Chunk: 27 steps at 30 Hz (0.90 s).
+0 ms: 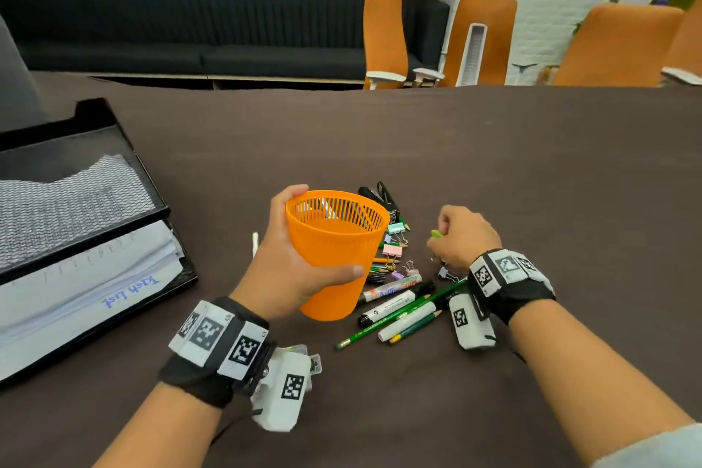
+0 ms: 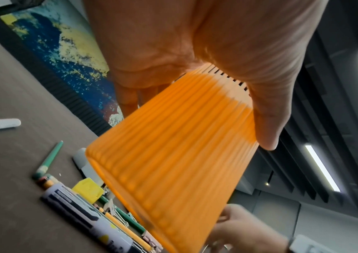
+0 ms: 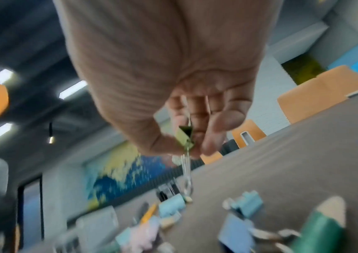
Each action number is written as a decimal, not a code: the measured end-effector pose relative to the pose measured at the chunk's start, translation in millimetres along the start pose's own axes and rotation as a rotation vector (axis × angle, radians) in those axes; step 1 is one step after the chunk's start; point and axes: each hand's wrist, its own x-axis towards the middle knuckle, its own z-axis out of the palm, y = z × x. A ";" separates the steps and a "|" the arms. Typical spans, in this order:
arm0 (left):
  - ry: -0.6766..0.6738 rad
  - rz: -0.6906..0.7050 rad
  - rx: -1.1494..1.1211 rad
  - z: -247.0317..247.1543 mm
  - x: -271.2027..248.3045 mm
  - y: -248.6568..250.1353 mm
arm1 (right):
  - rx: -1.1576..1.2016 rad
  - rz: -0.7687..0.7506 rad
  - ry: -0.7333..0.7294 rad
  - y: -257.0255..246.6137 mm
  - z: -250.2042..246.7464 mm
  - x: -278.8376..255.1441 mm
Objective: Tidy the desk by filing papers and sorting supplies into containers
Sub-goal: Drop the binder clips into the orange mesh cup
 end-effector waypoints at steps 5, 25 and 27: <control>-0.063 0.013 0.121 0.1 -2.9 4.7 | 0.849 -0.090 0.314 -11.8 -26.9 -35.3; -0.206 0.003 0.168 16.3 -2.9 10.7 | 0.097 0.018 -0.141 30.6 27.6 -24.7; -0.215 -0.004 0.170 18.9 -4.2 9.0 | 0.081 0.006 -0.138 32.9 27.9 -24.5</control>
